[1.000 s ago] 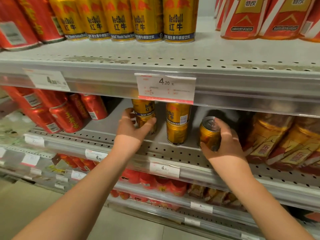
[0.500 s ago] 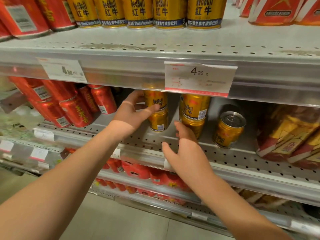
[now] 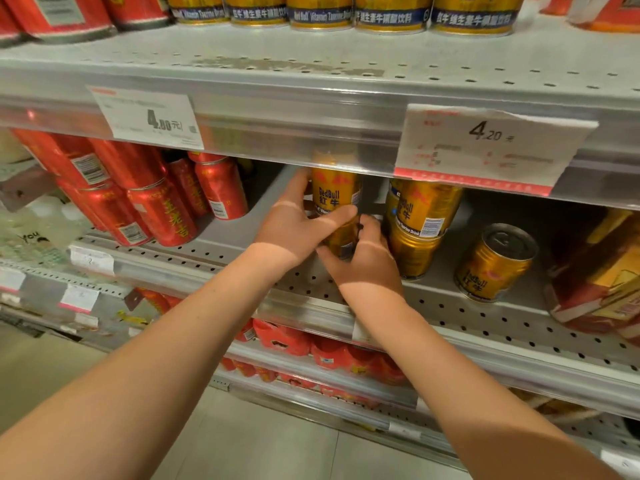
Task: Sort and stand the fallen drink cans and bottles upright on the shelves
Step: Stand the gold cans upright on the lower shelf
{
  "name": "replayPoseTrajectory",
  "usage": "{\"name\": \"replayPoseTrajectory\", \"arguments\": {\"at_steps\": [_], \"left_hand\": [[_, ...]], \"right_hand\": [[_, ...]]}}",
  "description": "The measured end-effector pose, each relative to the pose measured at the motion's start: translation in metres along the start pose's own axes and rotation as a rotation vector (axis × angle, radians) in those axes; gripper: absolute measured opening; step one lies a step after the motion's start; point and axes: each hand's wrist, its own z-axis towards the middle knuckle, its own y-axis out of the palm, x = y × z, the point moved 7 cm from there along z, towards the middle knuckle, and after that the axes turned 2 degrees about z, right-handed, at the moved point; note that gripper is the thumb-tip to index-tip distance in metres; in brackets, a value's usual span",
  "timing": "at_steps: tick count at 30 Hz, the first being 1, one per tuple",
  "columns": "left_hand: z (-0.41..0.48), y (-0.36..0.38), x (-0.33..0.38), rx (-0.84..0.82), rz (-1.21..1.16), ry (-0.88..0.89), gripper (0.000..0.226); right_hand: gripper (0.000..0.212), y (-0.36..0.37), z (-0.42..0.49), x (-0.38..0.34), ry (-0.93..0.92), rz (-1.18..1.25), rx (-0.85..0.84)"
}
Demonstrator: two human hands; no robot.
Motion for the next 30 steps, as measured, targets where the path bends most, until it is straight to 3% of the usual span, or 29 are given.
{"name": "replayPoseTrajectory", "arguments": {"at_steps": [11, 21, 30], "left_hand": [[-0.020, -0.054, -0.027, 0.050, -0.021, -0.038, 0.057], [-0.001, -0.092, -0.059, 0.042, -0.032, -0.016, 0.041], [0.016, -0.115, -0.093, 0.042, -0.198, 0.051, 0.047]], "right_hand": [[0.075, 0.036, 0.001, -0.023, -0.094, -0.021, -0.170], [0.070, 0.070, 0.008, -0.051, -0.071, 0.011, -0.116], [0.067, 0.106, 0.013, -0.067, 0.019, 0.047, -0.059]]}}
